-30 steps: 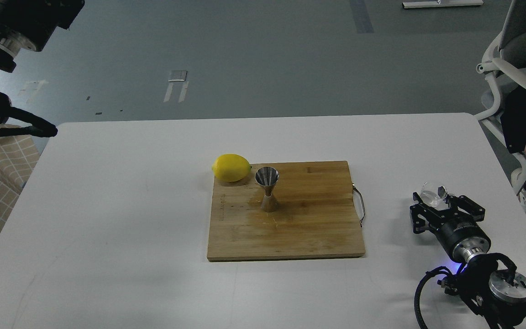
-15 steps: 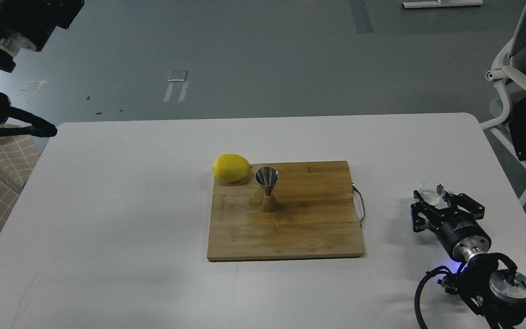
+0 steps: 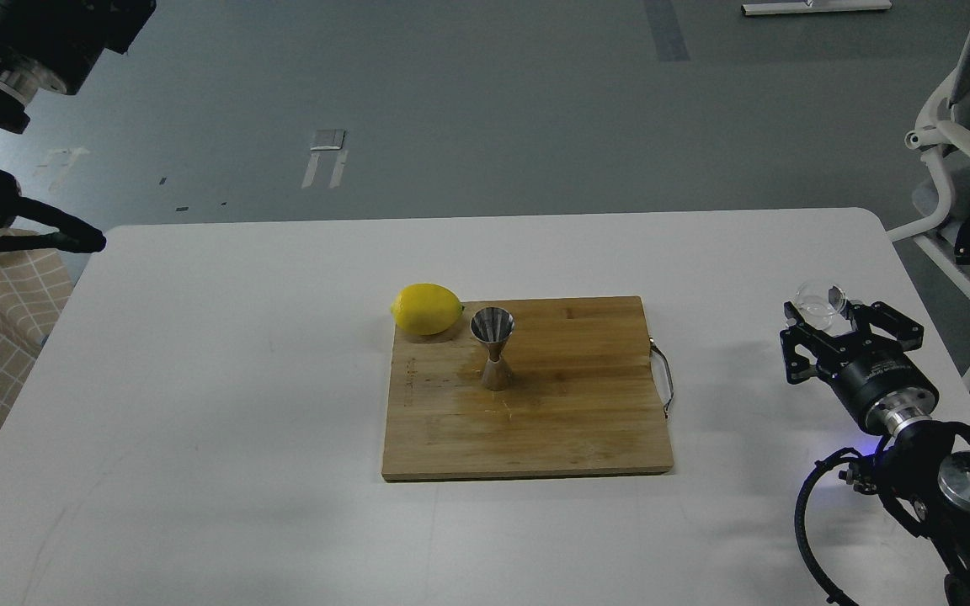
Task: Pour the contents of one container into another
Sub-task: 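Lift the glass cup with the right gripper toward the jigger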
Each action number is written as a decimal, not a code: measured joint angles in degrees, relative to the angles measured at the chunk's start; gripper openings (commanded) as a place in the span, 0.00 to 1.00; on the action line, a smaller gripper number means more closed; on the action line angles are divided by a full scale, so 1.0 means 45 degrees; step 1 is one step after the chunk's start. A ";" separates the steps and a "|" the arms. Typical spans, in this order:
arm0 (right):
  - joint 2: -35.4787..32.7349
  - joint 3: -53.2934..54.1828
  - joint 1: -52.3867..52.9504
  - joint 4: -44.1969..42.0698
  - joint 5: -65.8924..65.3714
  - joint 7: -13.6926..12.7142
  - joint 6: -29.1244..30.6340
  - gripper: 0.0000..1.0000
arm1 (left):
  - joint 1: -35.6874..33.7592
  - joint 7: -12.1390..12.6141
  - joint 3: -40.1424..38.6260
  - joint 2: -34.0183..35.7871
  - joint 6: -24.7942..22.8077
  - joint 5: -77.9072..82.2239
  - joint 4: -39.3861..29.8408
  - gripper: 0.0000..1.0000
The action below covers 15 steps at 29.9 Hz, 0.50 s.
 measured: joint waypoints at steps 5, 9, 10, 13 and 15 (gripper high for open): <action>-0.0446 -0.0814 0.0805 0.0045 0.0001 -0.0088 0.0004 0.40 | 0.0003 0.0000 0.0000 -0.0001 0.0005 0.0001 0.0002 0.97; -0.0497 -0.1565 0.1628 -0.0115 0.0001 -0.0095 -0.0007 0.40 | 0.0004 0.0000 0.0001 -0.0021 0.0006 0.0005 0.0002 0.97; -0.0487 -0.1749 0.1807 -0.0184 0.0002 -0.0094 -0.0013 0.40 | 0.0004 0.0000 0.0003 -0.0029 0.0006 0.0013 0.0002 0.97; -0.0325 -0.2354 0.2283 -0.0384 0.0002 -0.0095 -0.0017 0.40 | 0.0004 0.0000 0.0018 -0.0039 0.0006 0.0015 0.0002 0.97; -0.0203 -0.2690 0.2530 -0.0450 0.0002 -0.0096 -0.0017 0.40 | 0.0004 0.0000 0.0030 -0.0039 0.0006 0.0017 0.0002 0.97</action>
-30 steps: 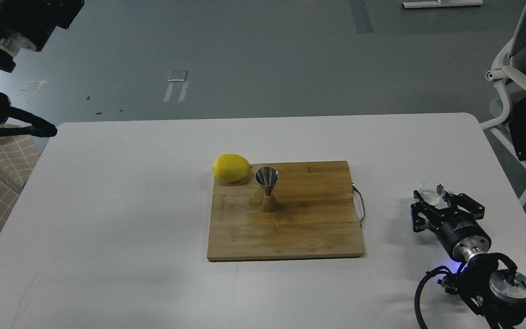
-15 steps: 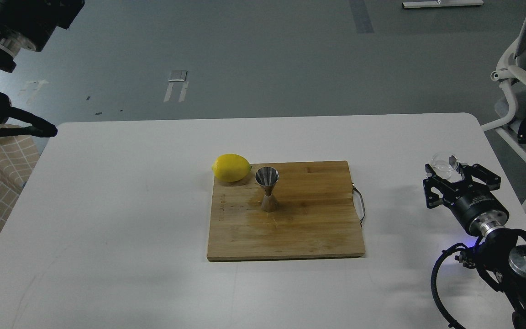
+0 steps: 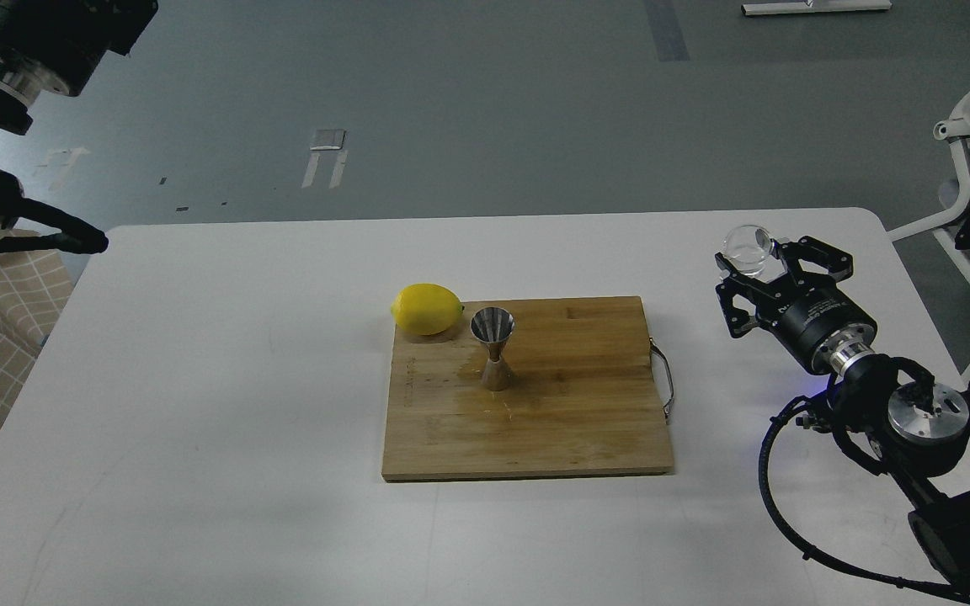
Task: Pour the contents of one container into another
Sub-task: 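Lift the glass cup with the right gripper toward the jigger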
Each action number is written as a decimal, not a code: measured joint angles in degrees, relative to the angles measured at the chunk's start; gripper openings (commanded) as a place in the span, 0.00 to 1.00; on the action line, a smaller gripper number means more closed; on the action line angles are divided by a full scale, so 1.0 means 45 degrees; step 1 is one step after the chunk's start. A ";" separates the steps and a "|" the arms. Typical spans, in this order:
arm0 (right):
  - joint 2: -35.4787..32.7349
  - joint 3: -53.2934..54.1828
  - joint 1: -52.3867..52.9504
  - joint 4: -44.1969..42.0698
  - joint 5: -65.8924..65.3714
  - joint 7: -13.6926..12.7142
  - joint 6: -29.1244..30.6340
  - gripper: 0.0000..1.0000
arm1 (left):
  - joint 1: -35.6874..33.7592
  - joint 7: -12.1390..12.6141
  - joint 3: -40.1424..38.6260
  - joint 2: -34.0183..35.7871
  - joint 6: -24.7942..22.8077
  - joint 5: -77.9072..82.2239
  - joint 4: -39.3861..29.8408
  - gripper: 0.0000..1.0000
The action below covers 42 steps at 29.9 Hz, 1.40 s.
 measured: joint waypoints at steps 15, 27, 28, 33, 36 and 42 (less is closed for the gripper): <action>0.1491 -0.3377 0.2595 -0.0666 -0.0231 -0.0229 0.0058 0.40 | 0.0032 0.0000 -0.0003 0.0037 0.0000 0.0004 0.0019 0.97; 0.1481 -0.4984 0.3693 -0.0719 -0.0419 -0.0876 -0.0042 0.40 | 0.0031 0.0000 -0.0028 0.0020 0.0030 0.0011 0.0095 0.97; 0.1439 -0.5086 0.3740 -0.0697 -0.0481 -0.0937 -0.0042 0.40 | 0.0031 0.0000 -0.0028 0.0019 0.0031 0.0017 0.0096 0.97; 0.1165 -0.5282 0.3967 -0.0637 -0.0740 -0.1082 -0.0053 0.40 | 0.0031 0.0000 -0.0045 0.0019 0.0037 0.0022 0.0098 0.97; 0.1070 -0.5543 0.4237 -0.0637 -0.1201 -0.1115 -0.0107 0.40 | 0.0031 0.0000 -0.0048 0.0019 0.0037 0.0023 0.0098 0.97; 0.0980 -0.6023 0.4797 -0.0646 -0.1732 -0.1130 -0.0136 0.40 | 0.0031 -0.0018 -0.0048 0.0019 0.0037 0.0023 0.0115 0.97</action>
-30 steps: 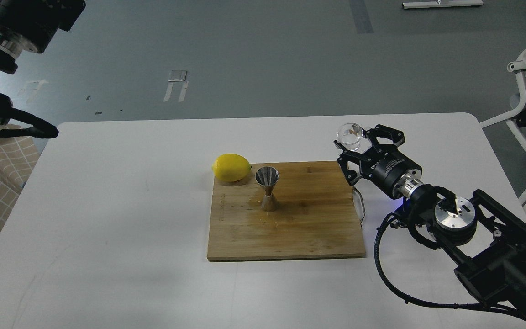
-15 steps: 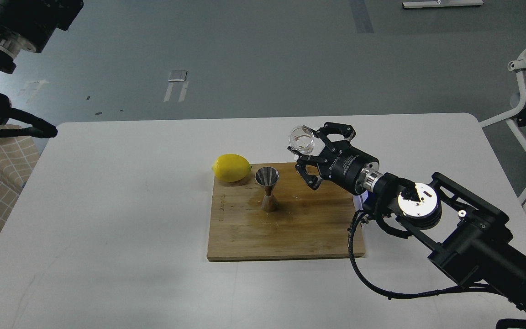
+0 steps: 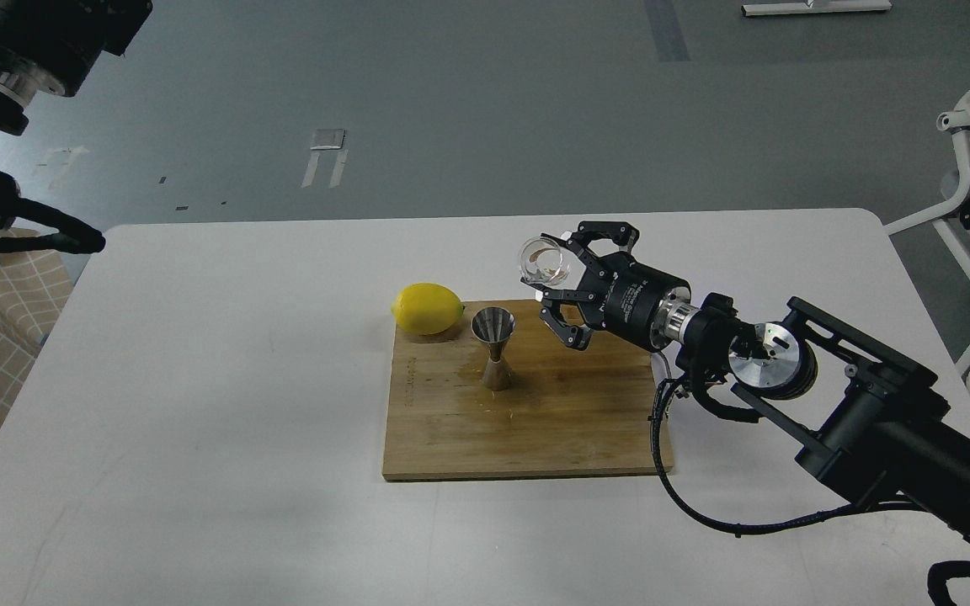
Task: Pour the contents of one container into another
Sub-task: 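Lift the glass cup with the right gripper toward the jigger, then tilt the glass cup over the jigger with the right gripper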
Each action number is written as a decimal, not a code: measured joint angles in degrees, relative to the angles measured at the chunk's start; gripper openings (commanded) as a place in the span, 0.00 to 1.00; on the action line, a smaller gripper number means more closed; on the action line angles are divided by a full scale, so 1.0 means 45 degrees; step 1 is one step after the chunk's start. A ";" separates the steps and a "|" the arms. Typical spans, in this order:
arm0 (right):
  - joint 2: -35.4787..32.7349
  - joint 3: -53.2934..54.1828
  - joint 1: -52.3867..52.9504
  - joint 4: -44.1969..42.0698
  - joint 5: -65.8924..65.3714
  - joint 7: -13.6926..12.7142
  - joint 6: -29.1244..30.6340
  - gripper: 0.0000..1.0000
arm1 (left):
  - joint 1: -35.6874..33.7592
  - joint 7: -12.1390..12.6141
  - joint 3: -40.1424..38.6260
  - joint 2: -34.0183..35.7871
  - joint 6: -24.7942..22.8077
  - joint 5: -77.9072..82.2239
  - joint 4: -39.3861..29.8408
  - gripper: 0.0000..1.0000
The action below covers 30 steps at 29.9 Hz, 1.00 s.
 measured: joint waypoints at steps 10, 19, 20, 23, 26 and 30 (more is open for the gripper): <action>0.0070 -0.0748 0.0692 -0.0036 -0.0289 0.0000 -0.0003 0.40 | 0.0008 0.0000 -0.0019 0.0000 0.0000 0.0000 -0.0002 0.97; 0.0209 -0.1098 0.0666 0.0051 -0.0243 -0.0011 0.0103 0.40 | 0.0008 -0.0019 -0.0088 0.0000 0.0000 0.0000 0.0001 0.97; 0.0226 -0.1167 0.0669 0.0061 -0.0247 -0.0011 0.0121 0.40 | 0.0008 -0.0019 -0.0092 0.0000 0.0000 0.0000 0.0001 0.97; 0.0243 -0.1327 0.0741 0.0062 -0.0300 -0.0011 0.0165 0.41 | 0.0008 -0.0019 -0.0098 0.0000 0.0000 0.0000 0.0001 0.97; 0.0242 -0.1370 0.0785 0.0007 -0.0326 -0.0011 0.0178 0.41 | 0.0008 -0.0018 -0.0098 0.0000 0.0014 0.0000 0.0010 0.97; 0.0227 -0.1382 0.0723 -0.0022 -0.0337 -0.0002 0.0210 0.41 | 0.0008 -0.0018 -0.0098 0.0000 0.0020 0.0000 0.0020 0.97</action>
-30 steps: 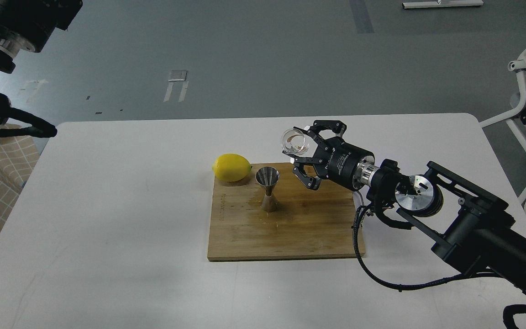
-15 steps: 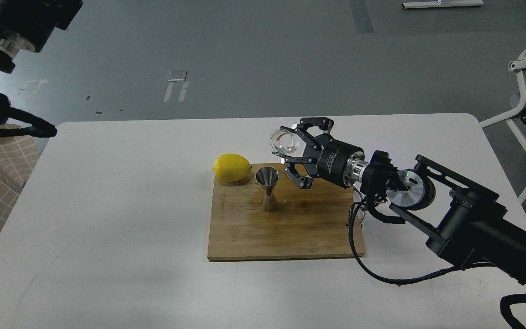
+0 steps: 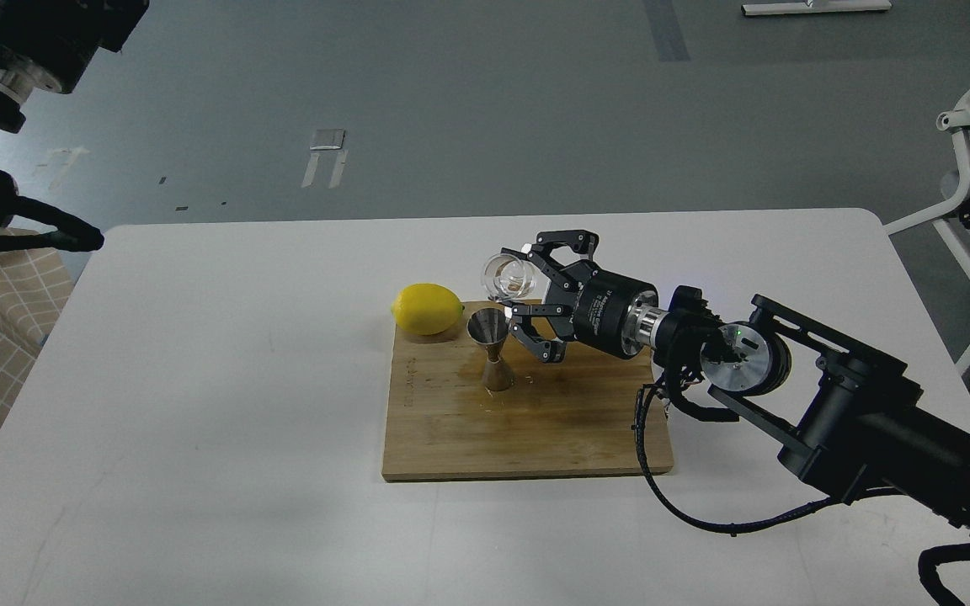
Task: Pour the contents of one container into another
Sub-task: 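Tilt the glass cup over the jigger with the right gripper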
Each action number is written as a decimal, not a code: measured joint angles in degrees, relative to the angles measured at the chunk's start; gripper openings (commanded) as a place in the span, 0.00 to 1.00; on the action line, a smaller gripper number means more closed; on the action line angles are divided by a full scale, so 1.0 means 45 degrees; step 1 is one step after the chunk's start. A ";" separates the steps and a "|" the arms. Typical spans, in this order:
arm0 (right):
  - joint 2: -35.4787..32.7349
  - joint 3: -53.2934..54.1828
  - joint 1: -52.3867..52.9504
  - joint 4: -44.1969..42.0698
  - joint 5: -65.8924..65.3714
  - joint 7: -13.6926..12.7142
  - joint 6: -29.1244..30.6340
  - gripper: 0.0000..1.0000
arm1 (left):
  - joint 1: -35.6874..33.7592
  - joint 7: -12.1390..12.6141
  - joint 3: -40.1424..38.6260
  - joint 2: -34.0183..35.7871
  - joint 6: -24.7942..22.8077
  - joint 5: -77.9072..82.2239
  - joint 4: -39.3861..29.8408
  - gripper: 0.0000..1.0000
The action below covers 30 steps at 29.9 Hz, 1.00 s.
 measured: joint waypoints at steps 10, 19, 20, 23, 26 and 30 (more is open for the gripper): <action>-0.0200 0.0018 0.0025 -0.0050 -0.0005 0.0019 0.0250 0.41 | 0.0018 0.0015 0.0000 -0.0037 0.0000 0.0001 0.0010 0.97; -0.0237 0.0022 0.0412 -0.0065 -0.0893 0.0014 0.0258 0.41 | 0.0019 0.0001 0.0000 -0.0058 0.0000 0.0010 0.0021 0.97; -0.0249 0.0021 0.0453 -0.0065 -0.0970 -0.0007 0.0258 0.41 | 0.0019 0.0000 0.0000 -0.0058 0.0000 0.0010 0.0021 0.97; -0.0347 -0.0227 0.0675 -0.0041 -0.1143 -0.0081 0.0258 0.41 | 0.0019 -0.0001 0.0000 -0.0058 -0.0001 0.0006 0.0021 0.97; -0.0402 -0.0621 0.0956 -0.0006 -0.1323 -0.0112 0.0299 0.41 | 0.0020 -0.0002 0.0000 -0.0058 0.0000 0.0003 0.0024 0.97; -0.0407 -0.0790 0.1273 0.0012 -0.1406 -0.0130 0.0352 0.41 | 0.0020 -0.0002 0.0000 -0.0066 0.0000 0.0008 0.0030 0.97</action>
